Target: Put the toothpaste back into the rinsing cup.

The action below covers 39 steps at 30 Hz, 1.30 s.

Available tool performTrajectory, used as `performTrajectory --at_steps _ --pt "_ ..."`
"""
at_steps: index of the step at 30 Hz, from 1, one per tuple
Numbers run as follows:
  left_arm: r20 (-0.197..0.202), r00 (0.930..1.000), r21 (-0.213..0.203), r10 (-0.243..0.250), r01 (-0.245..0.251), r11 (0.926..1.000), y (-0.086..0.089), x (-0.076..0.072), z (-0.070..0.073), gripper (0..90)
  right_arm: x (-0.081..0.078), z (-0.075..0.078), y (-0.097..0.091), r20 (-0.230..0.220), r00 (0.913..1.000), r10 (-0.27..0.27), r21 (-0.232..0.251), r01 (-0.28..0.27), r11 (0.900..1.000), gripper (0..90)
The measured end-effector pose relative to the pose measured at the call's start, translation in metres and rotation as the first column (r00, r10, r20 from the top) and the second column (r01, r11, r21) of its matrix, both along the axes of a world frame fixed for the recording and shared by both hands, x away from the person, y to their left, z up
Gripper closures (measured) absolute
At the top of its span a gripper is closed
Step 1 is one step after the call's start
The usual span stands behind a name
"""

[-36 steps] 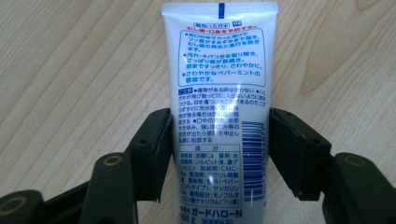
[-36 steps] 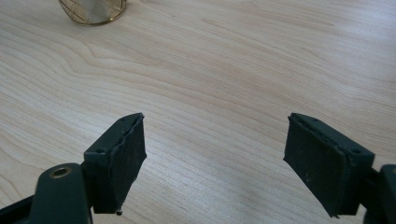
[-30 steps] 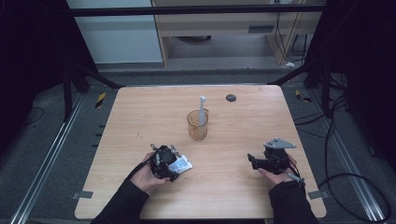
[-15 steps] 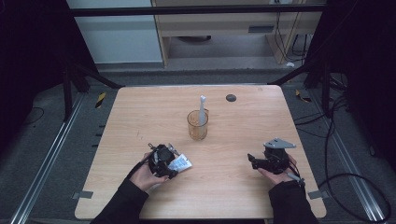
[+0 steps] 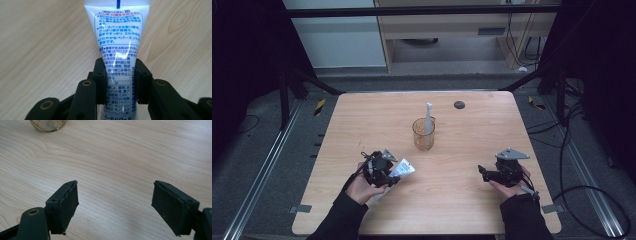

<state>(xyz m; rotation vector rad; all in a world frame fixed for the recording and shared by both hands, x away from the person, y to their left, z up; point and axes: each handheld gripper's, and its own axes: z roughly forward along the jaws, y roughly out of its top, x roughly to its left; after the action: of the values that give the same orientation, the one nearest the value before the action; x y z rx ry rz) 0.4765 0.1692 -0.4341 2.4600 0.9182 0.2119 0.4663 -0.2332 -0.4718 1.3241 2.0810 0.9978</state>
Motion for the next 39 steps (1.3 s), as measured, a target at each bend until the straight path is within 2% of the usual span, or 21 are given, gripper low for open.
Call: performTrajectory --at_steps 5,9,11,15,17,20,24,27,31,34,36,39 --pt "0.068 0.9965 -0.095 0.049 -0.042 0.9946 0.012 -0.003 0.018 68.6 -0.001 0.001 0.0 -0.002 1.0 -0.004 0.01 0.004 0.9999 21.2" --pt "0.124 0.9869 -0.151 0.103 -0.084 0.985 0.021 -0.005 0.029 68.7 -0.001 0.001 -0.001 0.003 1.0 -0.007 0.007 0.007 1.0 21.2" --pt "0.154 0.9793 -0.177 0.13 -0.102 0.9788 0.025 -0.005 0.034 68.7 -0.001 0.001 0.0 0.003 1.0 -0.006 0.008 0.006 1.0 21.2" --pt "0.214 0.9585 -0.224 0.188 -0.14 0.9646 0.032 -0.006 0.042 68.7 -0.001 0.002 0.0 0.008 1.0 -0.005 0.004 0.005 1.0 21.4" --pt "0.249 0.9445 -0.236 0.214 -0.155 0.9593 0.036 -0.005 0.046 68.7 -0.001 0.001 0.0 0.008 0.9999 -0.006 0.004 0.006 1.0 21.4" --pt "0.269 0.9306 -0.261 0.248 -0.178 0.9489 0.038 -0.001 0.05 68.7 -0.002 0.001 0.0 0.006 0.9999 -0.008 0.006 0.008 0.9999 21.2" --pt "0.302 0.9105 -0.274 0.283 -0.201 0.9405 0.039 0.006 0.055 68.7 -0.002 0.001 0.001 0.003 0.9999 -0.01 0.012 0.01 0.9999 21.1" --pt "0.323 0.8938 -0.306 0.311 -0.212 0.9282 0.037 0.011 0.06 68.7 -0.002 0.0 0.001 0.004 0.9999 -0.011 0.012 0.011 0.9999 21.0" --pt "0.347 0.8771 -0.331 0.332 -0.217 0.9185 0.031 0.018 0.065 68.8 -0.002 0.001 0.001 0.007 0.9999 -0.01 0.012 0.01 0.9999 21.0" --pt "0.357 0.8684 -0.352 0.344 -0.216 0.9106 0.028 0.022 0.069 68.8 -0.002 0.0 0.001 0.007 0.9999 -0.011 0.014 0.011 0.9999 20.9" --pt "0.361 0.8617 -0.375 0.356 -0.216 0.9018 0.023 0.026 0.071 68.8 -0.001 0.0 0.001 0.007 0.9999 -0.009 0.013 0.009 0.9999 21.0" --pt "0.372 0.8522 -0.398 0.368 -0.212 0.8925 0.018 0.032 0.074 68.8 -0.001 -0.001 0.001 0.008 0.9999 -0.009 0.014 0.009 0.9999 20.9"
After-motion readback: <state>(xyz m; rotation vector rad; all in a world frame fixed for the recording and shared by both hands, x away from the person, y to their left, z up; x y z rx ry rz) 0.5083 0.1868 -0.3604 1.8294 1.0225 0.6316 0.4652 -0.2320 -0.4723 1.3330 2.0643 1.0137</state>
